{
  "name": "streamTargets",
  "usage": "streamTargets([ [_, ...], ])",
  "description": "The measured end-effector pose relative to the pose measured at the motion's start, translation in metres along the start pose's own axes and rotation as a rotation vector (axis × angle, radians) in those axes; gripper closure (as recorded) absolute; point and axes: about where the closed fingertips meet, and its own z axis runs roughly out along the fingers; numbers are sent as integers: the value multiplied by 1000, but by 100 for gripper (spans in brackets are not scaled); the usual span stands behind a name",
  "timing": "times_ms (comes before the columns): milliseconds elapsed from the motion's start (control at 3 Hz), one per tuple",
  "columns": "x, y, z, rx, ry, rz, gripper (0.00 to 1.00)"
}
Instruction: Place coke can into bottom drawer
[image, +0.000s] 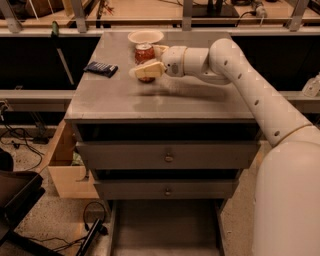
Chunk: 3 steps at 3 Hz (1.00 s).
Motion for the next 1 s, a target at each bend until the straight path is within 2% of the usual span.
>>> streamTargets([
  [1000,0,5,9,-15,-1,2,88],
])
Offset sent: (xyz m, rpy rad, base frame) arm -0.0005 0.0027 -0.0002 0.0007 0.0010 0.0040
